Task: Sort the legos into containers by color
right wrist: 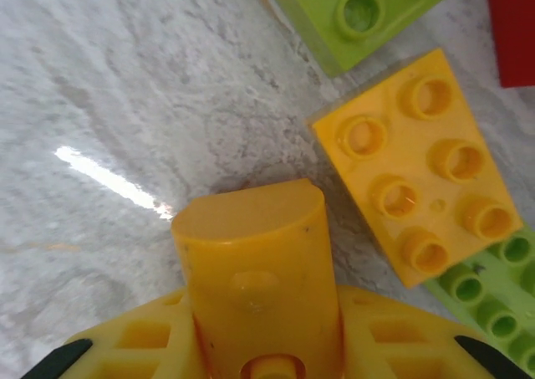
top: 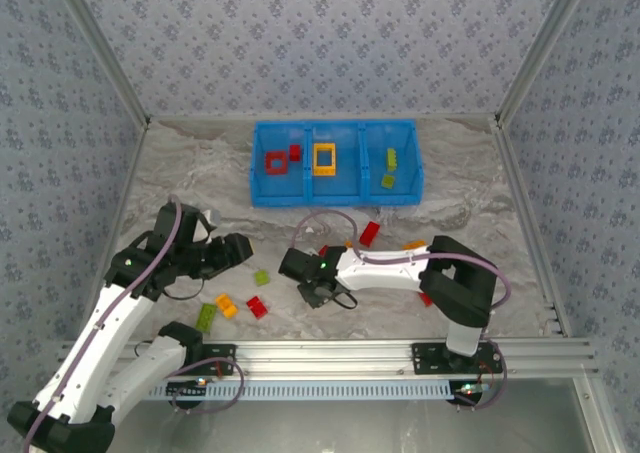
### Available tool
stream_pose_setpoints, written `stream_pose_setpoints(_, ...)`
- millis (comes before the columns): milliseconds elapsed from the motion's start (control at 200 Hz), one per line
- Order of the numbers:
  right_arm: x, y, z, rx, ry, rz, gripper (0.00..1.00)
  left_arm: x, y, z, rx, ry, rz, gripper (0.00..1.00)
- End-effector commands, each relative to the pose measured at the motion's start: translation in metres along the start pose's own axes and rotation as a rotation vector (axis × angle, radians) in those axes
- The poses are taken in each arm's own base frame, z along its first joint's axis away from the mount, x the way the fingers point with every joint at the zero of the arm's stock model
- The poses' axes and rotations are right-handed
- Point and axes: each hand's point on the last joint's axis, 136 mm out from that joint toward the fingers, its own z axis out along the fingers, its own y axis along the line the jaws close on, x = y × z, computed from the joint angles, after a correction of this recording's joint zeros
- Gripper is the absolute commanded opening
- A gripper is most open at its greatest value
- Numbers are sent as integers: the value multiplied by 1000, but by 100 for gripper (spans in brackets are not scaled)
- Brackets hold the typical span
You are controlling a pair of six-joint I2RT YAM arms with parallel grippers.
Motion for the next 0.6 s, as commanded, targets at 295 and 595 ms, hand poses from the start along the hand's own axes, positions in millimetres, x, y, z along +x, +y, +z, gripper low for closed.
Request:
stream_pose_setpoints(295, -139, -118, -119, 25, -331, 310, 31, -47, -94, 18, 156, -90, 162, 63)
stream_pose_setpoints(595, -238, -216, -53, 243, -292, 542, 30, -86, -140, 40, 147, -219, 207, 63)
